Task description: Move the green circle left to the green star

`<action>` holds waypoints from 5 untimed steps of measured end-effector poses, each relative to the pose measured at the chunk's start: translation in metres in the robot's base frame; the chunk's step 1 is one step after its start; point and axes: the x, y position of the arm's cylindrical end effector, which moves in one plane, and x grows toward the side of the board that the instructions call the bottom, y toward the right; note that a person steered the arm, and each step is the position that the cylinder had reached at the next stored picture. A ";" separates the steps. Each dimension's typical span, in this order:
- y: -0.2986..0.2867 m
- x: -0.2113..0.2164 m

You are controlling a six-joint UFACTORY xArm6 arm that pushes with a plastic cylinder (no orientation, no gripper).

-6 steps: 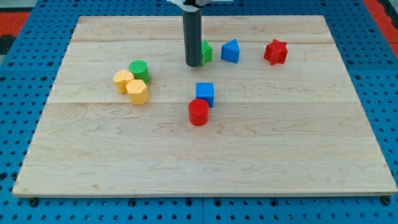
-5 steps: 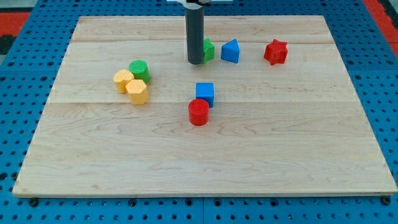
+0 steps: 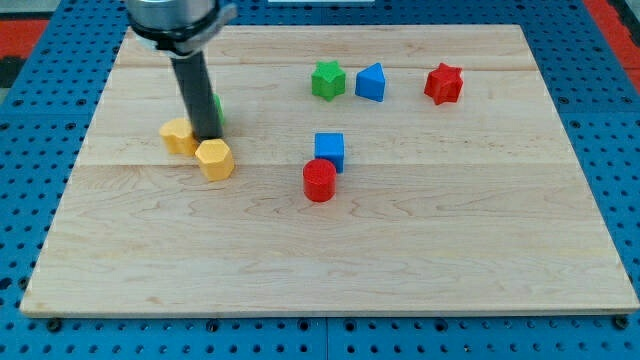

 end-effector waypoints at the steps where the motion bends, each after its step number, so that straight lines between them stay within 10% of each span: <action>1: -0.005 -0.023; 5: -0.026 -0.056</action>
